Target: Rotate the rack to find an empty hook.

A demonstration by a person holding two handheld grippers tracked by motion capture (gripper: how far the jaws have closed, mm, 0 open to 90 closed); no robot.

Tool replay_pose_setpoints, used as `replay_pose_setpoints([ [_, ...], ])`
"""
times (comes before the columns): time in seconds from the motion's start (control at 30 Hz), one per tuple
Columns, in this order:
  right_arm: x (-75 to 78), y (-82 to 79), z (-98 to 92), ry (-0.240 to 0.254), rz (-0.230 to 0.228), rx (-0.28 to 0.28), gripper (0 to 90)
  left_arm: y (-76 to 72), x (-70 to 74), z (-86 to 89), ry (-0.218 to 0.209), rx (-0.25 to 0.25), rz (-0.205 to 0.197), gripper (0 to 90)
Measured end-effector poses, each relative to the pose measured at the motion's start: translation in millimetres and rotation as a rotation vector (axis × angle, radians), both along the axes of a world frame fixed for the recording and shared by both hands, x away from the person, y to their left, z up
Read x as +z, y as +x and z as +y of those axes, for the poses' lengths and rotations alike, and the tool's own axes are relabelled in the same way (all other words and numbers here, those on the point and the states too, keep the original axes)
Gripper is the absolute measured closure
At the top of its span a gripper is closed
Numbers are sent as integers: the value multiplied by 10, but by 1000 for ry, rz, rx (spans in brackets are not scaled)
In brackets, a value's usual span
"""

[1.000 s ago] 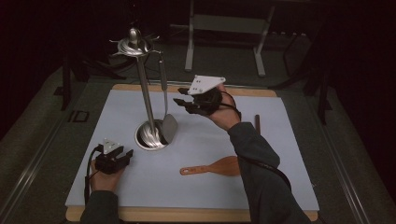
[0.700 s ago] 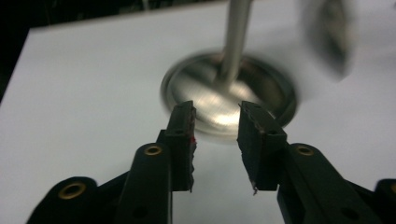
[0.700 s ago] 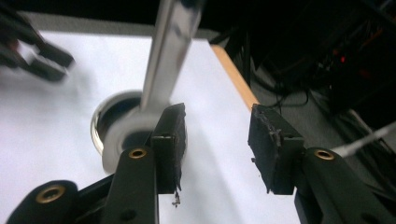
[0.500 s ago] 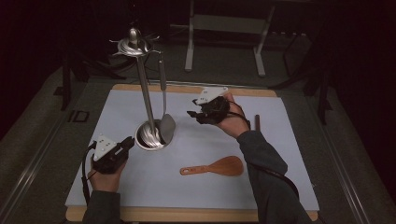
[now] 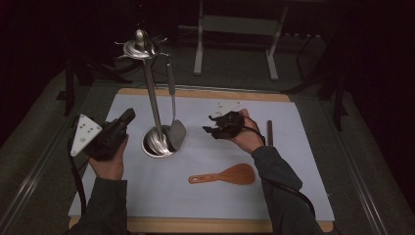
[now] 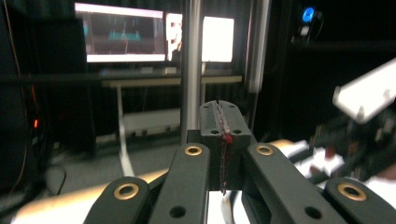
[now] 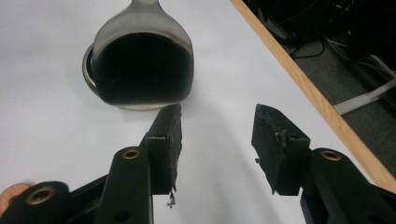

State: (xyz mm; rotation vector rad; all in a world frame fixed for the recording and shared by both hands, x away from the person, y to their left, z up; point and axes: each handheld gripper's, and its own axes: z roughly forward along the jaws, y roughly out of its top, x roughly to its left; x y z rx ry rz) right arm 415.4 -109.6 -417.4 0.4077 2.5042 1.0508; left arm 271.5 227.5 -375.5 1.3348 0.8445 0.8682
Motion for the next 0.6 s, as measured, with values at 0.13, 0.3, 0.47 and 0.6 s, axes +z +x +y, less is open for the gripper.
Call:
replay_pose_setpoints([
  [0.13,-90,-6,-35,1,20,-8,516,59,318,-21,-17,0,-84,900],
  [0.3,-159,-12,-73,5,40,-20,516,126,620,-30,-44,1,-159,900],
  [0.47,-191,-14,-103,5,46,-25,515,247,830,7,-77,9,-193,900],
  [0.6,-232,-6,-163,4,52,-37,515,342,887,27,-88,23,-187,900],
])
